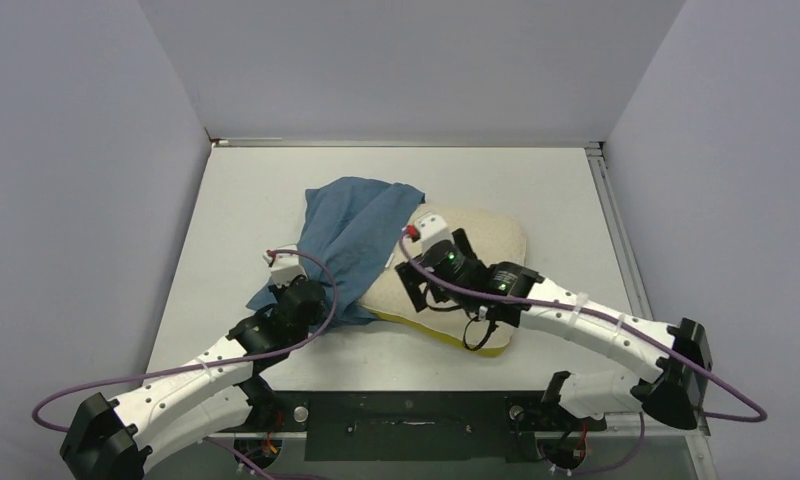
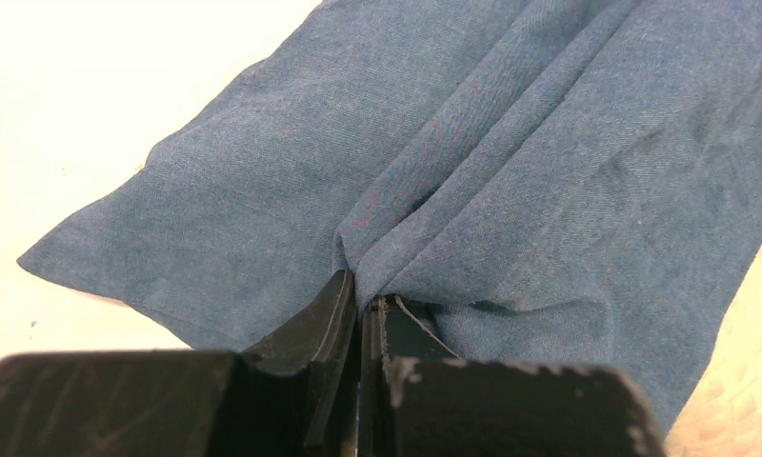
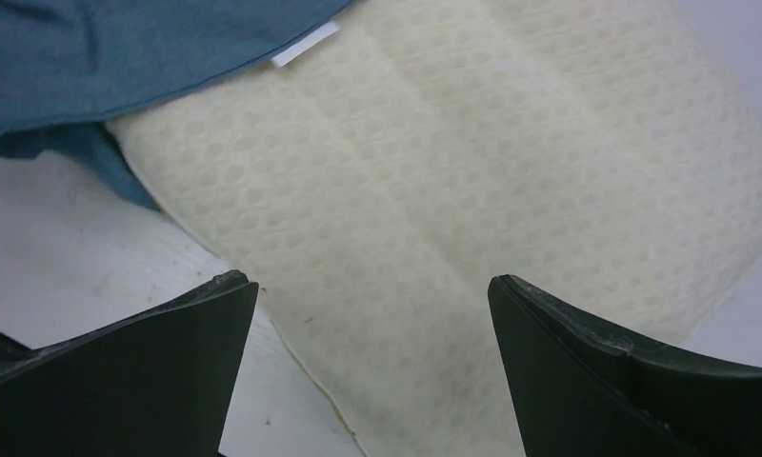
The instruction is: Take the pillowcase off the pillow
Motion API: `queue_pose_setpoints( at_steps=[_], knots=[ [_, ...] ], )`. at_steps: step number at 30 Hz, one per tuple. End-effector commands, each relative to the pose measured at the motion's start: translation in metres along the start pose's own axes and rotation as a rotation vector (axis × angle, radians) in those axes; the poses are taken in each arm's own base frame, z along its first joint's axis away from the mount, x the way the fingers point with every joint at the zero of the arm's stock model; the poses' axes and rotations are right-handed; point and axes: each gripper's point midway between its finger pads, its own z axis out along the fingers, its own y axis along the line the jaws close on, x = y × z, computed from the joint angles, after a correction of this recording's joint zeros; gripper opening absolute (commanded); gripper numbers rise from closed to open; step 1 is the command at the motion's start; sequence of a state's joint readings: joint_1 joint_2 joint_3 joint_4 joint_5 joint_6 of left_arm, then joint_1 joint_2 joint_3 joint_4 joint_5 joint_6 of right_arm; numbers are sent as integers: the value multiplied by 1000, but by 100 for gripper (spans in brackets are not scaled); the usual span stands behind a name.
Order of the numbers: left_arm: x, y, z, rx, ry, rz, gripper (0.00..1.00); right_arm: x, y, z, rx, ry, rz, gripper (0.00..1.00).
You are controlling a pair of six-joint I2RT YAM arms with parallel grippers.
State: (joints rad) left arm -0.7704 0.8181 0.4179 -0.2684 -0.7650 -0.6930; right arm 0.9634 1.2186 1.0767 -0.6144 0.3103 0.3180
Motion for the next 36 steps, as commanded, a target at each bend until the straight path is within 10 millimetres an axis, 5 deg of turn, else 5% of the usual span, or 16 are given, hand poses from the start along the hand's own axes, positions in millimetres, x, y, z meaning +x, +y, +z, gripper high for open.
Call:
queue_pose_setpoints(
  at_steps=[1, 8, 22, 30, 36],
  knots=[
    [-29, -7, 0, 9, -90, -52, 0, -6, 46, 4, -49, -39, -220, 99],
    [-32, -10, -1, 31, -101, -62, 0, 20, 82, 31, 20, -1, -460, 93],
    [-32, -8, -1, 22, -105, -64, 0, 63, 81, 80, 71, 50, -573, 90],
    [-32, -2, -2, 5, -109, -94, 0, 82, 63, 99, 66, 76, -461, 96],
    [-40, -3, -2, -4, -119, -126, 0, 71, 55, 93, 67, 44, -390, 34]
  ],
)
